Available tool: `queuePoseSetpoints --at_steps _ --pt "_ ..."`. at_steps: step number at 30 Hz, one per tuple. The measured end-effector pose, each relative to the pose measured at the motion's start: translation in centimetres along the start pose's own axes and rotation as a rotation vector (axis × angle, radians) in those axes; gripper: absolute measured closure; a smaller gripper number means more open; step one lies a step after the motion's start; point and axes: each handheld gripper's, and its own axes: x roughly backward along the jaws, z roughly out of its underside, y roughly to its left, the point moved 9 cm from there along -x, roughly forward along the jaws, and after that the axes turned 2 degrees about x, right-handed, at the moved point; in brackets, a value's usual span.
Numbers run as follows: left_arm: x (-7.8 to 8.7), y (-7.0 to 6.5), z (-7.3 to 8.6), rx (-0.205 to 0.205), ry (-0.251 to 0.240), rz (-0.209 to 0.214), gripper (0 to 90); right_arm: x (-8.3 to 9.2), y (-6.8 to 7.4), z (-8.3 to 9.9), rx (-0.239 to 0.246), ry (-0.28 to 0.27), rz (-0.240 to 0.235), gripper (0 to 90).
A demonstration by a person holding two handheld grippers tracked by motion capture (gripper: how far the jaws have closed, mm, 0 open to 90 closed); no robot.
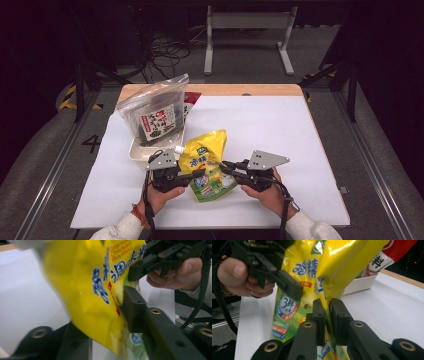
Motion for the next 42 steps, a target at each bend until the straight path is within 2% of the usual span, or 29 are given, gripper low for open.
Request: queuePoseSetpoints --at_steps 1,2,5,6,8,10,11,14,17,18,22,24,29,30,31,32,37,42 --pt "0.3 0.0 -0.2 -0.005 -0.005 -0.006 81.8 -0.1 0.1 0.0 0.003 0.006 0.003 81.3" --pt "0.6 0.0 -0.4 -0.026 -0.006 -0.016 83.1 -0.1 0.1 0.1 0.011 0.013 0.011 81.3" --pt "1.0 0.0 -0.6 -0.044 0.001 -0.012 83.3 -0.2 0.3 0.1 0.019 0.01 0.008 80.9" --pt "1.1 -0.1 -0.6 -0.032 -0.008 -0.012 83.4 -0.2 0.5 0.0 0.026 0.011 0.009 80.2" --pt "1.3 -0.1 -0.8 -0.041 -0.009 -0.008 83.5 -0.3 0.6 -0.3 0.028 0.013 0.014 78.4" --pt "1.6 -0.2 -0.9 -0.054 -0.006 -0.013 83.6 -0.1 0.6 -0.3 0.012 0.015 0.011 66.7" --pt "1.8 -0.2 -0.9 -0.068 0.001 -0.017 83.6 -0.1 0.6 -0.3 0.012 0.015 0.011 66.7" --pt "2.5 -0.1 -1.0 -0.079 -0.002 -0.02 83.7 0.3 0.3 -0.1 -0.007 0.028 0.009 59.4" --pt "3.2 0.1 -1.3 -0.082 -0.013 -0.028 83.6 1.1 0.0 0.0 -0.006 0.045 0.034 48.0" --pt "3.4 0.1 -1.4 -0.083 -0.016 -0.033 83.7 1.4 -0.1 0.2 -0.004 0.057 0.042 47.1" --pt "4.0 0.1 -1.4 -0.119 -0.004 -0.048 83.6 3.5 -0.8 1.5 0.017 0.117 0.09 38.9" --pt "4.2 0.0 -1.5 -0.133 -0.005 -0.052 83.6 4.4 -1.2 2.3 0.023 0.145 0.111 38.4" --pt "4.8 0.0 -1.9 -0.146 -0.017 -0.058 83.6 6.4 -2.0 4.1 -0.023 0.183 0.14 34.5" --pt "4.9 0.0 -2.0 -0.142 -0.019 -0.064 83.6 6.4 -2.0 4.1 -0.023 0.183 0.14 34.5" --pt "5.2 0.2 -2.1 -0.162 -0.018 -0.079 83.6 7.2 -2.0 4.9 -0.027 0.203 0.149 32.3" --pt "5.4 0.2 -2.1 -0.158 -0.021 -0.082 83.6 7.5 -2.0 5.3 -0.026 0.217 0.155 31.5" --pt "6.5 0.7 -2.6 -0.166 -0.047 -0.103 83.6 8.4 -2.1 6.7 -0.022 0.261 0.179 28.5" --pt "8.2 1.1 -3.6 -0.182 -0.08 -0.131 83.6 8.4 -2.4 7.3 -0.047 0.271 0.18 27.0"
